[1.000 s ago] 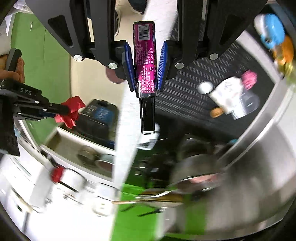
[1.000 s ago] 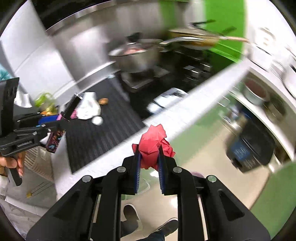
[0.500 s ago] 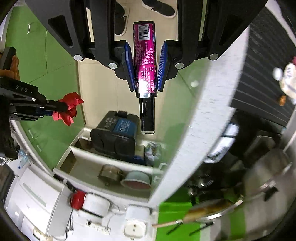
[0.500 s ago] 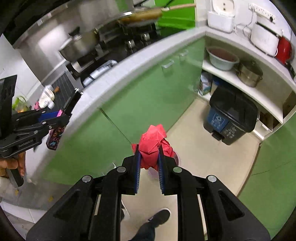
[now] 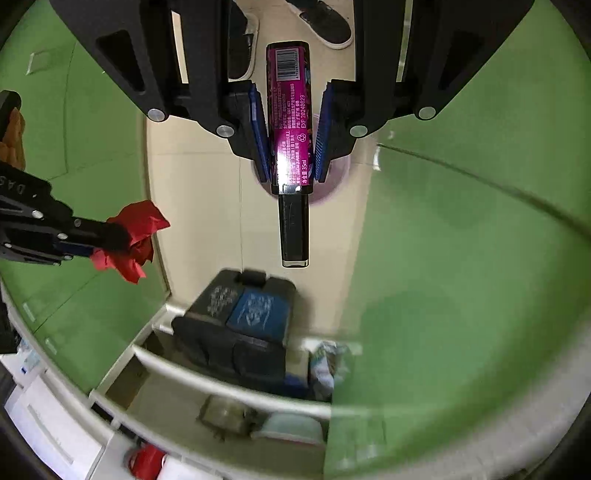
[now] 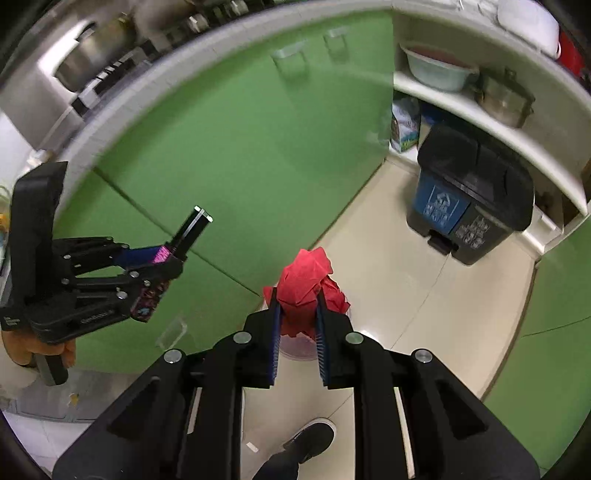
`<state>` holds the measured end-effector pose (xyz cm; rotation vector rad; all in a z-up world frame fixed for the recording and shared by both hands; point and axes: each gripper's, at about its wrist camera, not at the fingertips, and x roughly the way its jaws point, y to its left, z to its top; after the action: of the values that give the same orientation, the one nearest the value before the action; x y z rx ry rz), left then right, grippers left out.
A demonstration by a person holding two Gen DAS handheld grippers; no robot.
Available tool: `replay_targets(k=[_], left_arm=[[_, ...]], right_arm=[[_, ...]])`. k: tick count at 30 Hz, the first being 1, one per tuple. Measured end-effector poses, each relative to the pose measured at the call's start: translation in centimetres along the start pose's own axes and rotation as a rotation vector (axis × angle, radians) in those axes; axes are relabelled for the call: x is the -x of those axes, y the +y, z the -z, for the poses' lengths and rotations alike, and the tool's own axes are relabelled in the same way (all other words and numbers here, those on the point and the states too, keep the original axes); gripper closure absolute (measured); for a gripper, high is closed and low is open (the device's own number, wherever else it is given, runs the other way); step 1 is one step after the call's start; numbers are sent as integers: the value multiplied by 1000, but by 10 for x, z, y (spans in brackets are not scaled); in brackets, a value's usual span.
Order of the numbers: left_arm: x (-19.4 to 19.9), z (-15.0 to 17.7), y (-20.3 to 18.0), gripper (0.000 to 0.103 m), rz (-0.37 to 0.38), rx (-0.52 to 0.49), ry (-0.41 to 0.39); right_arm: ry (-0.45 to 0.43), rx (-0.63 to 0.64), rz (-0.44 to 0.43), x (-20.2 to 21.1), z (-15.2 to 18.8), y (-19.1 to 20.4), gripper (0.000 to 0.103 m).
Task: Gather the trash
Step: 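Carry the pink box and red cloth in both grippers to the wastebasket, then open the left gripper over the wastebasket while the right gripper releases the red cloth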
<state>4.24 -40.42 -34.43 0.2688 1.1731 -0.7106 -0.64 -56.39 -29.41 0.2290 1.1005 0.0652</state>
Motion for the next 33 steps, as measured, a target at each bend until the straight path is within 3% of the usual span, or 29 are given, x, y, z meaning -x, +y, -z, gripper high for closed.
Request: replay_targets(k=[7,13,14,15,16,33], left_arm=[[-105,15,12,79,25,-17,85],[-133,17,16,76,35,-11,116],[-135,16,16,54,26,-9,116],[-135,18,20,20,26,-5,109],[-134,18,23,6,30,7,90],[-103,29,47,5,-13,48,66]], right_arm=[[33,-41,3,-73,25,-26,87],[50,-57,9,-94,32,-39,87],[51,-59,10,-95,32,-40,87],[51,-61,11,-97,32,-41,87],[51,-61,11,-97,32,-42,87],[56,-28,-24,-110,25,-20,87]])
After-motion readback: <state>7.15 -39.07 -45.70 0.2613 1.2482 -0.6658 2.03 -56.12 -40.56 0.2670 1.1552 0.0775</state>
